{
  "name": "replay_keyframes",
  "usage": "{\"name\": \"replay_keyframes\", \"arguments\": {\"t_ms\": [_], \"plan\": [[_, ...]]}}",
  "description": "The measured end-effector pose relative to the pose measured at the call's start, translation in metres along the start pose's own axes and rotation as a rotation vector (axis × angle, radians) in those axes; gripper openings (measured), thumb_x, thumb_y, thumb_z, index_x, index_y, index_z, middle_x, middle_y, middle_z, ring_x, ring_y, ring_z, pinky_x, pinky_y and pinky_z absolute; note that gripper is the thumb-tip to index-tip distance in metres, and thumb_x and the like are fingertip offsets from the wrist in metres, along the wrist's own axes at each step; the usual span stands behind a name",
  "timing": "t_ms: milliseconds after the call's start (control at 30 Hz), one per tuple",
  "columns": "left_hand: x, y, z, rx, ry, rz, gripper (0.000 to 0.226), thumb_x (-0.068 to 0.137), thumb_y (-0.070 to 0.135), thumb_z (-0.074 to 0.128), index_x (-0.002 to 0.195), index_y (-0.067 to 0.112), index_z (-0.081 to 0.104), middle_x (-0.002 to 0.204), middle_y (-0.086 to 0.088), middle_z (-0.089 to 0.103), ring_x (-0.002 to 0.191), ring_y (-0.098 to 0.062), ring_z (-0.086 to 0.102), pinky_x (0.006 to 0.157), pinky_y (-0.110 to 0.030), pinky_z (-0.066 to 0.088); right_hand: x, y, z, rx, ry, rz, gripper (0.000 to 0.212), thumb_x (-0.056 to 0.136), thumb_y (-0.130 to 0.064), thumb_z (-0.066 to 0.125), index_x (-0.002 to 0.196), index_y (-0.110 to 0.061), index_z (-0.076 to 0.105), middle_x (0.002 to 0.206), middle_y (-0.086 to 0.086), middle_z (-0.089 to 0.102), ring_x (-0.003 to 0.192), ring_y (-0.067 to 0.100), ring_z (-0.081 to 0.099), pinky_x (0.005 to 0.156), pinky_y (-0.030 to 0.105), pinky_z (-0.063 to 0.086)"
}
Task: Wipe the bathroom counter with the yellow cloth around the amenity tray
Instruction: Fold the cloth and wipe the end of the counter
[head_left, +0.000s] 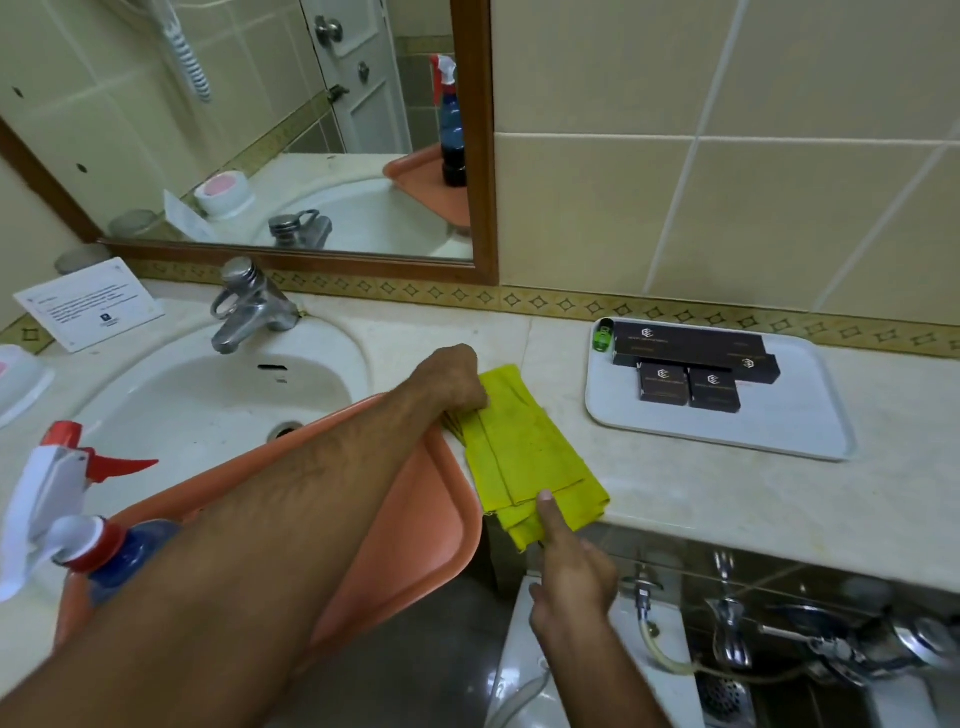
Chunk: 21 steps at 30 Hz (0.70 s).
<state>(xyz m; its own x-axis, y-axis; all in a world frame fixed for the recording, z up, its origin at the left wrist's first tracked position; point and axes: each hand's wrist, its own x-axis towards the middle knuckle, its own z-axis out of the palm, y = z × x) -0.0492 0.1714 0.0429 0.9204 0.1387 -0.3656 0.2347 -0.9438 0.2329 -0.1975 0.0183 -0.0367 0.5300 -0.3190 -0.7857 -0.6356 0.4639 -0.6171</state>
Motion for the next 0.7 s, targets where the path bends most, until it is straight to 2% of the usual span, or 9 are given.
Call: {"name": "replay_keyframes", "arguments": {"t_ms": [67,133,200,300,400,467,567,600,700], "plan": [[-0.002,0.009,-0.009,-0.047,0.001,0.004,0.026,0.077,0.016,0.069,0.099,0.001,0.070,0.105,-0.014,0.070,0.094,-0.029,0.066,0.071,-0.035,0.053,-0.002,-0.014,0.009,0.119,-0.013,0.044,0.032,0.069,-0.020,0.089,0.066,-0.008,0.060,0.080,0.015,0.065,0.072,0.026,0.059,0.066,0.043,0.050],[-0.012,0.017,-0.026,-0.135,-0.016,0.053,0.020,0.078,0.011,0.067,0.096,0.003,0.073,0.098,-0.015,0.071,0.085,-0.028,0.068,0.061,-0.031,0.052,-0.006,-0.025,0.010,0.146,-0.052,0.085,0.018,0.076,-0.007,0.080,0.074,-0.008,0.063,0.086,0.017,0.067,0.069,0.027,0.060,0.060,0.039,0.049],[-0.029,0.024,-0.048,-0.188,-0.005,0.128,0.014,0.079,0.009,0.066,0.091,0.007,0.073,0.086,-0.011,0.069,0.072,-0.024,0.063,0.053,-0.026,0.048,-0.014,-0.032,0.006,0.083,-0.071,0.089,0.015,0.081,-0.010,0.075,0.077,-0.011,0.061,0.080,0.015,0.062,0.060,0.025,0.054,0.052,0.029,0.041],[-0.055,0.021,-0.085,-0.154,0.076,0.191,0.009,0.079,0.007,0.065,0.086,0.007,0.072,0.069,-0.004,0.060,0.058,-0.019,0.054,0.049,-0.025,0.043,-0.034,-0.038,-0.002,0.019,-0.049,-0.015,0.018,0.080,-0.013,0.076,0.071,-0.010,0.060,0.071,0.015,0.057,0.053,0.023,0.047,0.047,0.026,0.033],[-0.063,-0.004,-0.111,-0.072,0.143,0.120,0.015,0.077,0.008,0.067,0.090,0.001,0.071,0.076,-0.008,0.061,0.064,-0.021,0.055,0.054,-0.030,0.044,-0.067,-0.031,0.005,-0.020,-0.126,-0.109,0.014,0.078,-0.015,0.077,0.070,-0.010,0.066,0.061,0.011,0.061,0.046,0.021,0.046,0.045,0.026,0.034],[-0.061,-0.025,-0.112,-0.007,0.109,0.037,0.018,0.079,0.008,0.067,0.094,0.001,0.072,0.087,-0.009,0.069,0.074,-0.024,0.063,0.060,-0.033,0.052,-0.087,-0.013,0.016,-0.077,-0.209,-0.158,0.011,0.081,-0.018,0.077,0.076,-0.010,0.070,0.061,0.011,0.065,0.047,0.021,0.048,0.047,0.029,0.038],[-0.056,-0.058,-0.075,0.077,0.038,-0.072,0.025,0.082,0.008,0.063,0.105,0.001,0.069,0.111,-0.016,0.068,0.099,-0.031,0.065,0.081,-0.038,0.057,-0.100,0.020,0.035,-0.286,-0.213,-0.222,0.022,0.082,-0.026,0.076,0.074,-0.007,0.068,0.070,0.020,0.071,0.057,0.029,0.058,0.062,0.048,0.056],[-0.056,-0.068,-0.057,0.062,0.038,-0.101,0.024,0.081,0.007,0.061,0.103,0.000,0.067,0.113,-0.017,0.067,0.101,-0.033,0.064,0.082,-0.037,0.055,-0.102,0.026,0.039,-0.316,-0.199,-0.210,0.025,0.082,-0.025,0.075,0.070,-0.006,0.066,0.067,0.021,0.070,0.056,0.031,0.061,0.066,0.054,0.059],[-0.058,-0.088,-0.013,0.010,0.145,-0.183,0.009,0.077,0.009,0.061,0.086,0.008,0.060,0.109,-0.017,0.066,0.099,-0.034,0.062,0.071,-0.037,0.049,-0.096,0.037,0.047,-0.307,-0.211,-0.093,0.028,0.087,-0.011,0.068,0.061,-0.003,0.062,0.051,0.019,0.065,0.048,0.034,0.067,0.065,0.061,0.060]]}}
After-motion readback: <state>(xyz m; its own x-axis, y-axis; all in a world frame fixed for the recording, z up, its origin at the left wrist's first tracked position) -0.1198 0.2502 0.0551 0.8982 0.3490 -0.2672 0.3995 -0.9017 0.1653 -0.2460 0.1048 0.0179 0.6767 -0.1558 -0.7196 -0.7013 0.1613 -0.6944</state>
